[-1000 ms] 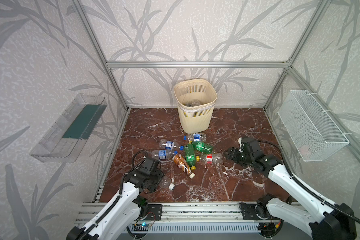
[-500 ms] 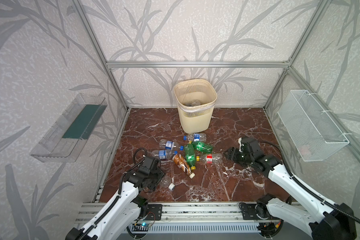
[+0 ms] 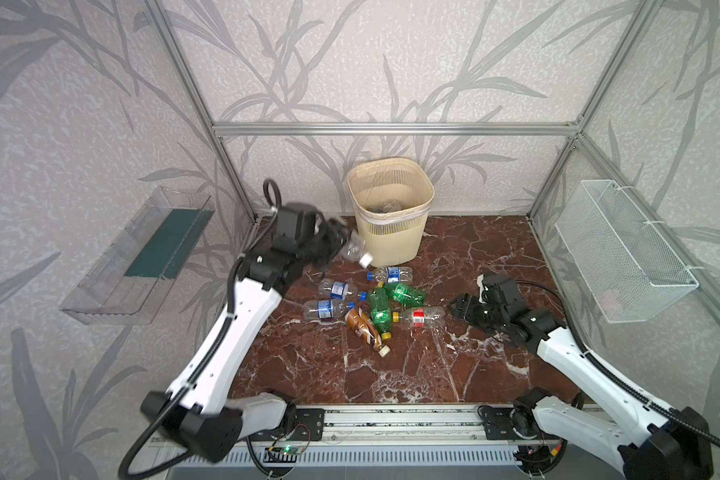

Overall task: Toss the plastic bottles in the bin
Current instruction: 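Lift the clear bottle over the bin with the left gripper and release it, then swing the left gripper back down beside the pile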

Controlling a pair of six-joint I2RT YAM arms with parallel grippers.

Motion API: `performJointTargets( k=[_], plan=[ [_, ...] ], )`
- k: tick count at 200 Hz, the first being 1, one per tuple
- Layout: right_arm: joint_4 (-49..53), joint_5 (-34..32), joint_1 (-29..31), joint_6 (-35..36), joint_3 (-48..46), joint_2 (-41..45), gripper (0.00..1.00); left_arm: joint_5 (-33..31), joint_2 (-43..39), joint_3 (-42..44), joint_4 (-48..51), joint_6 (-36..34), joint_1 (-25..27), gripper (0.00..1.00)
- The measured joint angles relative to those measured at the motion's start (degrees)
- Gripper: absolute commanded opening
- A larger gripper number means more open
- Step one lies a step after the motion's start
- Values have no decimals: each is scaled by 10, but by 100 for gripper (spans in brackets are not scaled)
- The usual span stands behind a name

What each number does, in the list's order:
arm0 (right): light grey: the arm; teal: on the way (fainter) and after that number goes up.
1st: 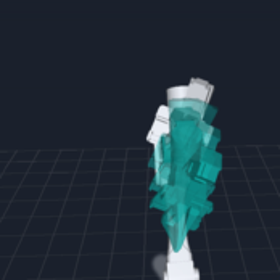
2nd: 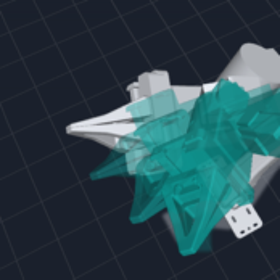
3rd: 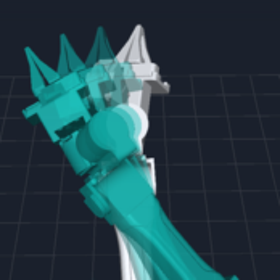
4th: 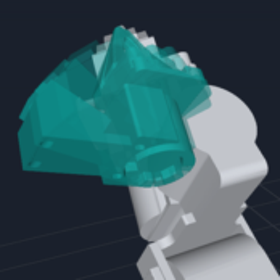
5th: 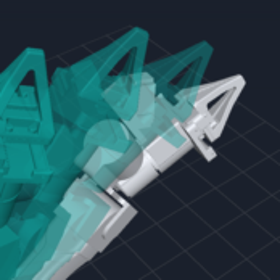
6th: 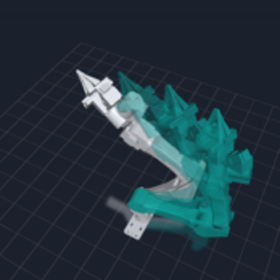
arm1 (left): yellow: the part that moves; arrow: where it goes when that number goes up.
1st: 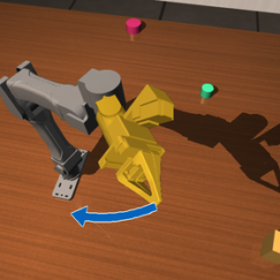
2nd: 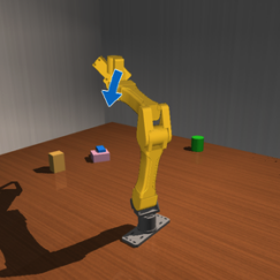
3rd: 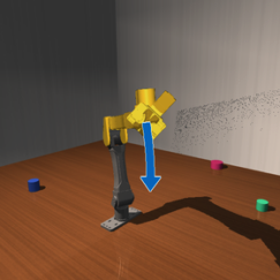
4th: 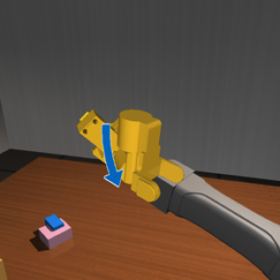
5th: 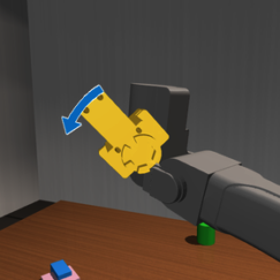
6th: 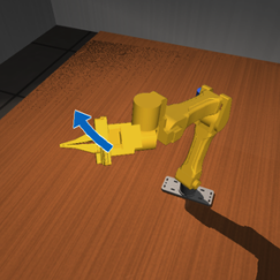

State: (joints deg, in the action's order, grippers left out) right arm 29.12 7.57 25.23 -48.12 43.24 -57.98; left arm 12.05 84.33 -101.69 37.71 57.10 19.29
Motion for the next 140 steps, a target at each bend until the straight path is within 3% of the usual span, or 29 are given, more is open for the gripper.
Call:
performJointTargets(
  k=[15, 32, 43, 57, 82, 116, 140],
  plan=[
    [13, -1, -4, 2, 26, 0, 74, 17, 168, -245, 30, -7, -9, 99],
    [23, -8, -6, 5, 51, 7, 75, 52, 333, -494, 98, 0, -31, 99],
    [24, -12, -8, 6, 55, 17, 75, 53, 359, -517, 137, -8, -47, 99],
    [28, -16, -9, 8, 54, 27, 75, 39, 288, -394, 157, -23, -65, 99],
    [29, -16, -10, 10, 47, 28, 75, -2, 12, -69, 111, -42, -75, 99],
    [26, -15, -10, 14, 27, 19, 75, -39, -287, 123, 55, -62, -70, 99],
    [19, -9, -10, 9, 5, 17, 75, -50, -370, 256, 39, -58, -70, 98]
  ],
)
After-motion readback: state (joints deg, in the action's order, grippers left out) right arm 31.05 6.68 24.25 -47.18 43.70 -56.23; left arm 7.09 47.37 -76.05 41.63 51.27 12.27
